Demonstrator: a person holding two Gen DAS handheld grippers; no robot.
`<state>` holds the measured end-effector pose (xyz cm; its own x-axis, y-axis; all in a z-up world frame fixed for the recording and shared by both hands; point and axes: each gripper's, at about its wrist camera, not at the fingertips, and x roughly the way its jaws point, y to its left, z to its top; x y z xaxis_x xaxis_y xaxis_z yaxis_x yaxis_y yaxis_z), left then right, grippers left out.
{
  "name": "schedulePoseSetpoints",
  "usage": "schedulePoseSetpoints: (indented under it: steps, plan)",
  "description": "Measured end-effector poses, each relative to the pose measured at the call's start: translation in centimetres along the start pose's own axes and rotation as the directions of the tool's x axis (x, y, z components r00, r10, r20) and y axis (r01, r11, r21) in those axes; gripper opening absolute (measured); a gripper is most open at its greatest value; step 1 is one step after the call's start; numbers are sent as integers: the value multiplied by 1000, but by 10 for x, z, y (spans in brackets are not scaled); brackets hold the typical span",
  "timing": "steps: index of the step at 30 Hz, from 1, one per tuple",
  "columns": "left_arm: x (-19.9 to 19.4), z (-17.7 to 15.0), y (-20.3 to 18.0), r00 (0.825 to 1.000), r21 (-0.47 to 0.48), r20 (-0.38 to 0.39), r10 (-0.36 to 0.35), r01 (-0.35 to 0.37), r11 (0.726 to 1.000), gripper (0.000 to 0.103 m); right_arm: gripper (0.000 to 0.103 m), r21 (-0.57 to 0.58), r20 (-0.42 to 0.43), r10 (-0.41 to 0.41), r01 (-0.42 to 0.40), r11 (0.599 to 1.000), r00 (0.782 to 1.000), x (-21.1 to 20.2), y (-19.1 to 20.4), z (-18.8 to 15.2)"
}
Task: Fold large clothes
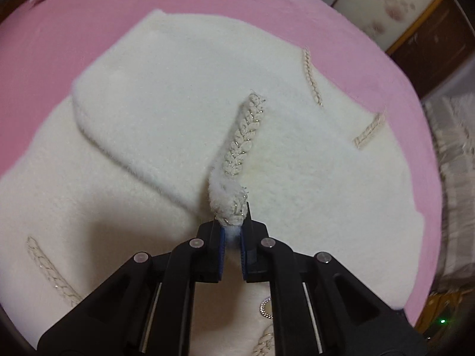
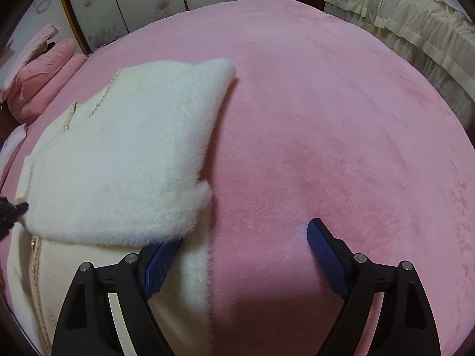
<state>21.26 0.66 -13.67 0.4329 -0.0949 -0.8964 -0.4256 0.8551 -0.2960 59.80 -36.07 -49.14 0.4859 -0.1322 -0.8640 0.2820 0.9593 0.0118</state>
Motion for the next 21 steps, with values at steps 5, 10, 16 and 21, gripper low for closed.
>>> schedulePoseSetpoints:
  steps: [5,10,16,21]
  plan:
    - [5,16,-20,999,91,42,22,-26,996,6,87,179,15,95,-97,979,995,2,-17,17]
    - [0,48,-26,993,179,121,7,-28,983,6,70,445,74,35,-64,893,997,-5,-60,19]
    - [24,37,-8,987,192,-60,149,-135,972,12,62,693,94,60,-108,712,994,-19,-110,11]
    - [-14,21,-3,990,124,13,141,-142,982,16,15,564,59,117,-130,815,991,-38,-87,28]
